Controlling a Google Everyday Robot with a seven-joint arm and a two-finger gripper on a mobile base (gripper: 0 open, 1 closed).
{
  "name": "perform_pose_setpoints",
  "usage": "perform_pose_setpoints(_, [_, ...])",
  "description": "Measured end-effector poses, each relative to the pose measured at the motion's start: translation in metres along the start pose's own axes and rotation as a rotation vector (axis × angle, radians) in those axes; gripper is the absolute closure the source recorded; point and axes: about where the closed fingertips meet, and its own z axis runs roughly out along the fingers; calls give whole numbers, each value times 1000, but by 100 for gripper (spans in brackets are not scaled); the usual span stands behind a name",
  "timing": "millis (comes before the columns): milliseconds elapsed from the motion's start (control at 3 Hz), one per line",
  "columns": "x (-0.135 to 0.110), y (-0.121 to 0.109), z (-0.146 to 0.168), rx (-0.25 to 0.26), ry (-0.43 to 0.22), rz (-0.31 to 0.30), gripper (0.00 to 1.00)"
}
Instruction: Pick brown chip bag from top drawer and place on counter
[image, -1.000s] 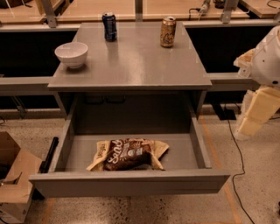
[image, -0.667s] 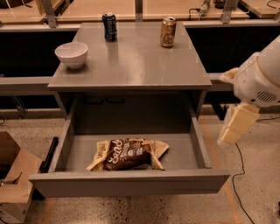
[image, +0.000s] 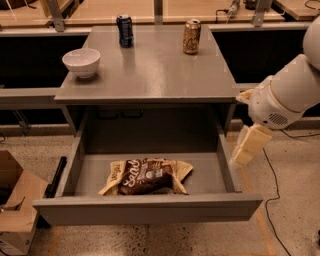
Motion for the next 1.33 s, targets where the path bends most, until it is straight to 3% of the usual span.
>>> perform_pose_setpoints(333, [-4,2,18,-25,-54,28,0])
perform_pose_setpoints(1000, [-49,12,115,-101,-196,85,0])
perform_pose_setpoints(1333, [-68,18,164,-141,-237,116,0])
